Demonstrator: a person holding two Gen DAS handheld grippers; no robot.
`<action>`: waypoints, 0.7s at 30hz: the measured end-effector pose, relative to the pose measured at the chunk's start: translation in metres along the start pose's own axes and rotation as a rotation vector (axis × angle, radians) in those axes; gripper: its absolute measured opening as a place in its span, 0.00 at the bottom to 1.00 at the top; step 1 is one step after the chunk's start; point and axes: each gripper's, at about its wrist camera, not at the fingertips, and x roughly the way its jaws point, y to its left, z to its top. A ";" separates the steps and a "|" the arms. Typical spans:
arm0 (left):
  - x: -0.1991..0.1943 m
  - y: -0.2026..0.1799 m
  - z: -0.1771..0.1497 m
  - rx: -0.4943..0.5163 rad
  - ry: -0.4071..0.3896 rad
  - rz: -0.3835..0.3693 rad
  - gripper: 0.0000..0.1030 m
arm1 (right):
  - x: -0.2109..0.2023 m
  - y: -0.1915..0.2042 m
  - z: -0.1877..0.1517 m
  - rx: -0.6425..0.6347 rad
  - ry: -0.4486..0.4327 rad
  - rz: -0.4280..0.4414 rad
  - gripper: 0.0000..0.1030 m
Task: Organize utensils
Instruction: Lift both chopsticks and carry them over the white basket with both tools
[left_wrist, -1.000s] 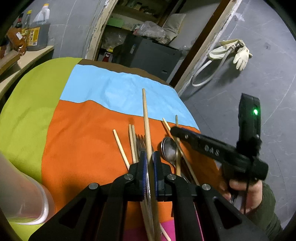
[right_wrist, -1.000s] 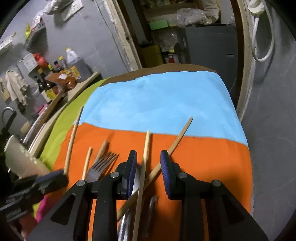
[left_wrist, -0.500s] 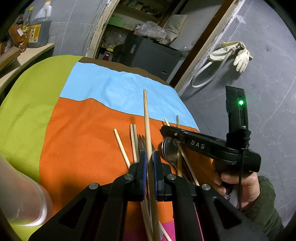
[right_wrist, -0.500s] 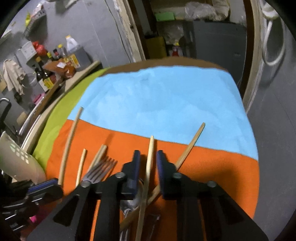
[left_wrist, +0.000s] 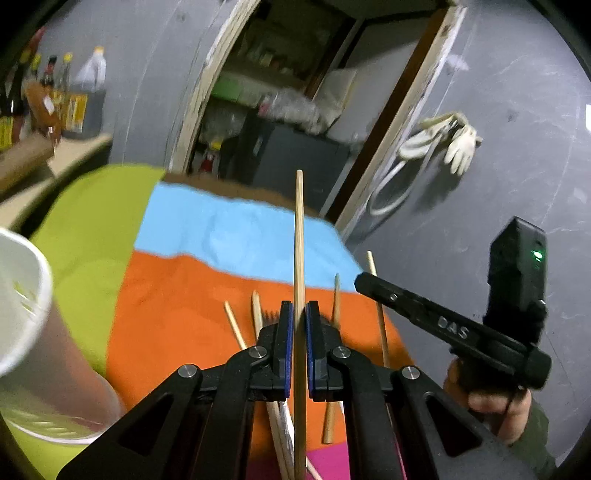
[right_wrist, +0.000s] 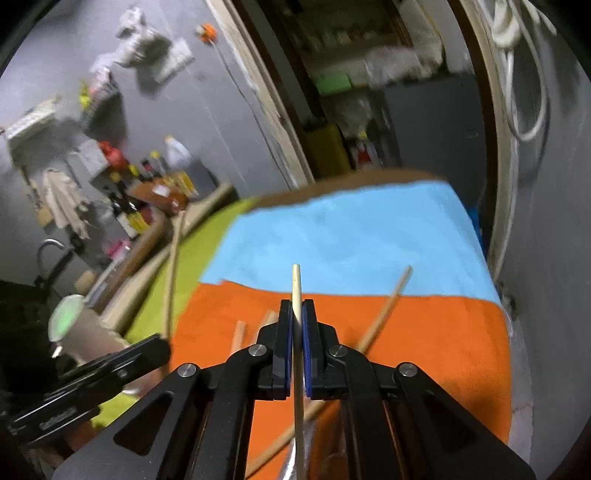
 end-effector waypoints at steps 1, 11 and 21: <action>-0.006 -0.002 0.001 0.007 -0.024 0.003 0.04 | -0.006 0.007 0.001 -0.015 -0.023 0.004 0.03; -0.078 -0.002 0.034 0.036 -0.228 0.043 0.04 | -0.055 0.084 0.031 -0.134 -0.241 0.112 0.03; -0.166 0.039 0.075 0.116 -0.386 0.237 0.04 | -0.060 0.172 0.057 -0.186 -0.503 0.210 0.03</action>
